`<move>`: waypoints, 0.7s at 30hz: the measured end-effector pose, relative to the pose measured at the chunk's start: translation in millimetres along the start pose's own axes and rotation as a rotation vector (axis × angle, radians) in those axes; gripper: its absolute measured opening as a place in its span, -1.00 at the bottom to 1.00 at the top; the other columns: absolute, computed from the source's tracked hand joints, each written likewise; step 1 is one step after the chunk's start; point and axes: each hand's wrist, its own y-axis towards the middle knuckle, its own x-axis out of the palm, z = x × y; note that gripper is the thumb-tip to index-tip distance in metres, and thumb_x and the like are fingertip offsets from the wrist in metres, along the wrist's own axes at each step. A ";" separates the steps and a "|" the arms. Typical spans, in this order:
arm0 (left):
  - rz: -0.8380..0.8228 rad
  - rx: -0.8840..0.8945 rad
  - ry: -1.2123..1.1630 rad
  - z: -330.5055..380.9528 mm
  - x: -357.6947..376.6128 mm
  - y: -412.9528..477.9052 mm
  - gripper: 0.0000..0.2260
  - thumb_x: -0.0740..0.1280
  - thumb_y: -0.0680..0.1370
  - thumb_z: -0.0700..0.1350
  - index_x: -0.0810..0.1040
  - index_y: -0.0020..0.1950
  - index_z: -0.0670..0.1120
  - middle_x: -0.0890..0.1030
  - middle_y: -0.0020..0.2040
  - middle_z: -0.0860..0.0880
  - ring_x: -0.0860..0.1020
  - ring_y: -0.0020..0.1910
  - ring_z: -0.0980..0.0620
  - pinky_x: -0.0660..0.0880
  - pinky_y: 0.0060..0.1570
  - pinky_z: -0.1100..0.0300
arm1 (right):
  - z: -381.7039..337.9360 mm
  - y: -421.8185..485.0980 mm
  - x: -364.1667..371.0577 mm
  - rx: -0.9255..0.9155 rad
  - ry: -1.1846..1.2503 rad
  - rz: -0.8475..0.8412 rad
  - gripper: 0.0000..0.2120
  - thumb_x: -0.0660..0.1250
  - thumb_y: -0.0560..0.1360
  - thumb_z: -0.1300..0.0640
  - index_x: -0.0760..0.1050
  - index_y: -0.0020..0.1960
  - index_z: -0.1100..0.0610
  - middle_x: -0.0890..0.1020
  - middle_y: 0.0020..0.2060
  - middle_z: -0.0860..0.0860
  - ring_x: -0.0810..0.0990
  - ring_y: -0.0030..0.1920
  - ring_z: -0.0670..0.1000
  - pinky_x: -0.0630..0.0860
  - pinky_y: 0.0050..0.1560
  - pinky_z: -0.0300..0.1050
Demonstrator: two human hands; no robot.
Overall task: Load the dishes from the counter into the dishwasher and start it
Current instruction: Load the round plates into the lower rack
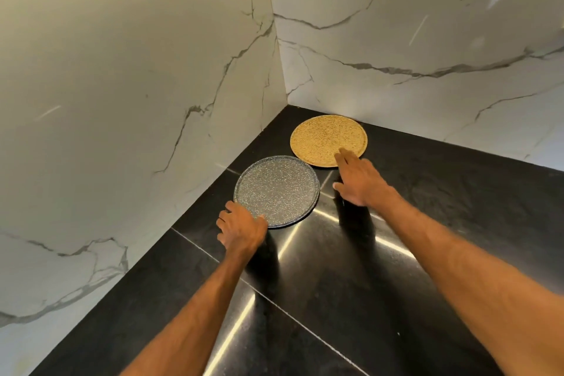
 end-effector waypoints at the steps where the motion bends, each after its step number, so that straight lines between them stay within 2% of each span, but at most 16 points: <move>1: 0.002 -0.010 -0.011 -0.6 0.2 0.1 -0.33 0.46 0.48 0.02 0.23 0.44 -0.22 0.40 0.37 -0.28 0.38 0.37 -0.27 0.41 0.28 -0.19 | 0.1 11.7 0.2 -0.007 -0.005 -0.025 -0.22 0.25 0.61 -0.06 -0.08 0.63 0.19 -0.03 0.63 0.13 -0.02 0.62 0.14 0.07 0.58 0.23; 4: -0.014 -0.004 -0.045 -5.2 -3.0 5.5 -0.34 0.47 0.49 -0.03 0.23 0.45 -0.22 0.40 0.35 -0.28 0.41 0.34 -0.28 0.45 0.25 -0.14 | -5.9 25.8 14.6 0.026 -0.045 -0.128 -0.28 0.18 0.64 -0.12 -0.03 0.63 0.18 0.00 0.63 0.14 0.03 0.62 0.15 0.13 0.55 0.26; 7: -0.052 -0.010 -0.073 -7.1 -4.9 12.9 -0.37 0.46 0.50 -0.08 0.24 0.46 -0.20 0.37 0.35 -0.26 0.47 0.27 -0.28 0.51 0.16 -0.10 | -13.3 -2.3 31.1 0.128 -0.034 -0.042 -0.37 0.12 0.65 -0.15 0.12 0.58 0.18 0.11 0.58 0.18 0.19 0.54 0.20 0.28 0.45 0.29; 10: -0.074 -0.041 -0.087 -3.4 -8.0 16.4 -0.38 0.49 0.49 -0.10 0.28 0.45 -0.21 0.36 0.35 -0.27 0.53 0.21 -0.28 0.53 0.05 -0.04 | -15.0 -51.2 40.8 0.172 -0.020 0.001 -0.39 0.05 0.66 -0.19 0.14 0.56 0.17 0.17 0.55 0.14 0.19 0.54 0.14 0.24 0.46 0.23; 12: -0.074 -0.072 -0.113 -1.9 -10.3 18.4 -0.38 0.52 0.46 -0.13 0.32 0.42 -0.21 0.40 0.33 -0.26 0.55 0.16 -0.26 0.53 -0.05 0.01 | -12.9 -74.7 40.9 0.176 -0.046 -0.010 -0.42 0.08 0.65 -0.19 0.22 0.52 0.16 0.26 0.49 0.11 0.27 0.49 0.12 0.31 0.41 0.19; 15: -0.056 -0.155 -0.191 -6.9 -11.8 21.6 -0.42 0.55 0.40 -0.18 0.39 0.34 -0.20 0.50 0.24 -0.22 0.58 0.09 -0.20 0.56 -0.11 0.03 | -14.2 -68.1 24.8 0.164 0.006 0.038 -0.53 0.20 0.61 -0.12 0.39 0.37 0.18 0.43 0.32 0.12 0.45 0.31 0.15 0.45 0.31 0.15; 16: -0.056 -0.191 -0.237 -8.7 -12.7 21.8 -0.47 0.56 0.38 -0.19 0.43 0.27 -0.21 0.54 0.17 -0.20 0.60 0.03 -0.17 0.59 -0.13 0.03 | -15.1 -55.3 18.0 0.136 0.040 0.067 -0.52 0.24 0.60 -0.07 0.37 0.40 0.20 0.42 0.36 0.15 0.42 0.35 0.16 0.42 0.36 0.15; 18: -0.067 -0.271 -0.336 -12.8 -16.4 23.0 -0.60 0.57 0.35 -0.23 0.51 0.11 -0.24 0.62 0.00 -0.16 0.63 -0.11 -0.10 0.63 -0.17 0.06 | -18.2 -20.0 9.1 0.074 0.071 0.065 -0.36 0.27 0.59 -0.04 0.19 0.54 0.24 0.22 0.55 0.21 0.22 0.54 0.20 0.24 0.52 0.18; 19: -0.078 -0.306 -0.387 -14.9 -16.6 26.1 -0.65 0.57 0.33 -0.27 0.54 0.04 -0.24 0.63 -0.07 -0.15 0.63 -0.17 -0.06 0.65 -0.15 0.05 | -19.5 -2.8 7.7 0.062 0.078 0.033 -0.30 0.26 0.60 -0.07 0.11 0.58 0.26 0.12 0.59 0.21 0.11 0.59 0.21 0.16 0.56 0.19; 21: -0.108 -0.355 -0.493 -19.2 -18.3 31.5 -0.74 0.53 0.33 -0.36 0.58 -0.05 -0.25 0.61 -0.17 -0.11 0.59 -0.26 0.00 0.67 -0.08 0.04 | -23.5 22.8 17.6 0.081 0.070 -0.039 -0.28 0.24 0.61 -0.11 0.08 0.59 0.26 0.05 0.61 0.20 0.06 0.60 0.20 0.15 0.55 0.22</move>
